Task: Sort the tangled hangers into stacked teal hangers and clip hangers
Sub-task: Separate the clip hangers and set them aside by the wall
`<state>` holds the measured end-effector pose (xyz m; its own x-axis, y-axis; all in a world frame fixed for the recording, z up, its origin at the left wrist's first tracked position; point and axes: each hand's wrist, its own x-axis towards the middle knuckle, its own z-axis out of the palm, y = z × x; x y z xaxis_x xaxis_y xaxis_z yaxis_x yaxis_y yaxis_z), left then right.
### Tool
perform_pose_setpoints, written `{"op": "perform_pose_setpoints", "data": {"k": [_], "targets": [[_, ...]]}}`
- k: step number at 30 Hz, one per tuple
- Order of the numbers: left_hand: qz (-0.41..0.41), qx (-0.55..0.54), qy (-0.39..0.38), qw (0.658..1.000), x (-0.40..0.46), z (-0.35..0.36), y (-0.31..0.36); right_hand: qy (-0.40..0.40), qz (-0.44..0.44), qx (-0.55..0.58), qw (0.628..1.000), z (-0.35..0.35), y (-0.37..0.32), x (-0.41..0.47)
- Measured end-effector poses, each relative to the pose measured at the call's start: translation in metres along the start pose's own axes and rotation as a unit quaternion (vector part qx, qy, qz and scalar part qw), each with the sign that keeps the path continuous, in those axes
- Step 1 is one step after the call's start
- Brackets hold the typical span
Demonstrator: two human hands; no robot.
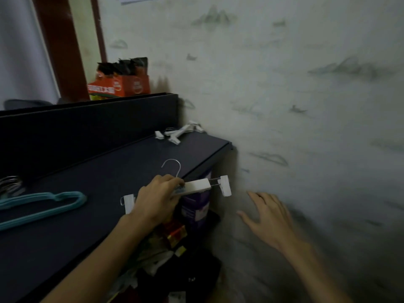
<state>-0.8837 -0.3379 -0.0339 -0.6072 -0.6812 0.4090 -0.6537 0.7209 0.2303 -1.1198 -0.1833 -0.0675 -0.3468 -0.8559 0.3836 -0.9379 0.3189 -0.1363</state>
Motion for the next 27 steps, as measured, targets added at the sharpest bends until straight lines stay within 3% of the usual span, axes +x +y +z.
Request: {"op": "perform_pose_setpoints", "data": {"k": [9,27], "targets": [[0.028,-0.032,-0.002,0.999,0.039,0.067,0.062,-0.039,0.02,-0.024,0.999,0.011,0.08,0.015],[0.074,0.003,0.036,0.997,0.244,0.11,0.003,-0.032,0.037,0.04,0.998,0.065,0.104,0.186]]}}
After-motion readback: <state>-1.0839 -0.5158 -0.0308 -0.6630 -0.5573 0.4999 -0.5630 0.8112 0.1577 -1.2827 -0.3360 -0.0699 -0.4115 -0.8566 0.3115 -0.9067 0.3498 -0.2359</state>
